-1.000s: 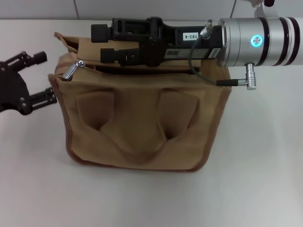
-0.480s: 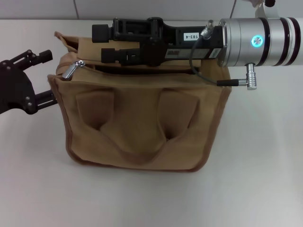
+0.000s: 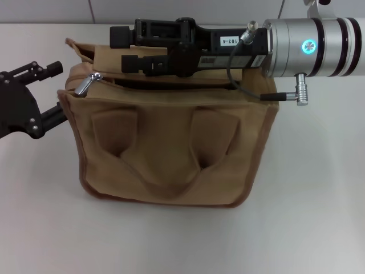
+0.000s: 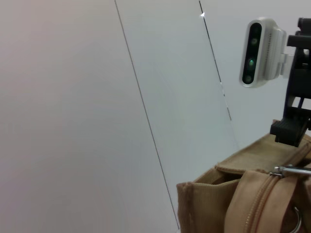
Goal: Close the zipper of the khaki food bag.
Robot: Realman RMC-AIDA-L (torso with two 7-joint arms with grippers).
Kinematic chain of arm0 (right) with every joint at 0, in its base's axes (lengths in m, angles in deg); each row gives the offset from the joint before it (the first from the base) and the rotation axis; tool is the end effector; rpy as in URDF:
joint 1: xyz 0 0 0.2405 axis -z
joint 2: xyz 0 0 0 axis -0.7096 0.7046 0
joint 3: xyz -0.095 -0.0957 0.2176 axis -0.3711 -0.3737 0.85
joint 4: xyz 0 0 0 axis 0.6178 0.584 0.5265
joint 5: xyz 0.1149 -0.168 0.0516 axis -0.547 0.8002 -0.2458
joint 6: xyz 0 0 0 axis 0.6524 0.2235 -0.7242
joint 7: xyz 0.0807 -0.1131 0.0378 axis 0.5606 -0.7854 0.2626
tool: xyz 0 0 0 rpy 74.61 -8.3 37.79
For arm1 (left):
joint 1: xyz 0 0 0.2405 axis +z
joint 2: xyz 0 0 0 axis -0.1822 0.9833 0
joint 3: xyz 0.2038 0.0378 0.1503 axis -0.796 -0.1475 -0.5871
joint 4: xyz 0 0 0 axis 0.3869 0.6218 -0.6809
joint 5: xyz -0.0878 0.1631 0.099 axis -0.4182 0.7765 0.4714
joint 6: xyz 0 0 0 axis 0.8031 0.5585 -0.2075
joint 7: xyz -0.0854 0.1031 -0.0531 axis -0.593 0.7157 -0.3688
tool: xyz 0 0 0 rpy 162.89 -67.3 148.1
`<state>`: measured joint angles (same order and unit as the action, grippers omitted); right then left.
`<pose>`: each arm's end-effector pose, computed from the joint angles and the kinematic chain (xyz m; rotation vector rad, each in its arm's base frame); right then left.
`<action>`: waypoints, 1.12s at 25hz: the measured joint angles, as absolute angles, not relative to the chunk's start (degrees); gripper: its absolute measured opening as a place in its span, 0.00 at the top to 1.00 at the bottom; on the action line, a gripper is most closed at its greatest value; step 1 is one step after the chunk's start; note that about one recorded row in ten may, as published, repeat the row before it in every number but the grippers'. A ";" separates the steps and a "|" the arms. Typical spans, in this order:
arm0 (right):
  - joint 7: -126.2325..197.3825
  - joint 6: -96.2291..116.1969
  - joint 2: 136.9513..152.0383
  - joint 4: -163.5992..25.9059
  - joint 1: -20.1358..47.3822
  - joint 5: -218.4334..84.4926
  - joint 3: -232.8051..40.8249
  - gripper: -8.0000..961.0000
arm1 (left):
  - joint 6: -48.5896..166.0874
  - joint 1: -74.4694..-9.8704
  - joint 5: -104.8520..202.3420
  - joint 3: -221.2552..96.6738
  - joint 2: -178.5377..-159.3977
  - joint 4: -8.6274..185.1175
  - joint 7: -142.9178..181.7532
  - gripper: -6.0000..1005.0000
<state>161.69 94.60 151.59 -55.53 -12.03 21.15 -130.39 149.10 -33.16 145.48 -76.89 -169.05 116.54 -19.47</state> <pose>0.0919 0.3711 -0.0503 2.1630 -1.3843 -0.8683 -0.3168 0.2904 0.0592 -2.3203 -0.0251 -0.7624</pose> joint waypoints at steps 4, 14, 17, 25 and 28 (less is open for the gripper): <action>161.70 94.57 151.59 -55.53 -12.05 21.15 -130.50 0.16 | 149.53 -32.81 145.33 -76.78 -169.28 116.54 -18.22 0.42; 162.17 94.57 151.58 -55.45 -12.65 21.22 -132.11 0.16 | 151.32 -32.42 144.71 -75.37 -170.11 116.53 -14.94 0.85; 162.26 94.52 151.59 -55.45 -13.09 21.26 -132.59 0.16 | 151.92 -32.13 143.30 -75.16 -170.30 116.53 -14.37 0.89; 163.17 93.18 151.63 -56.30 -14.90 21.31 -135.44 0.16 | 155.14 -31.12 140.23 -75.18 -170.54 116.53 -13.41 0.98; 163.21 92.05 151.65 -57.52 -16.15 21.31 -136.30 0.16 | 156.61 -30.88 139.12 -75.19 -170.54 116.53 -13.40 0.98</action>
<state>163.21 92.05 151.65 -57.52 -16.15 21.31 -136.30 156.61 -30.88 139.12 -75.19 -170.54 116.53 -13.40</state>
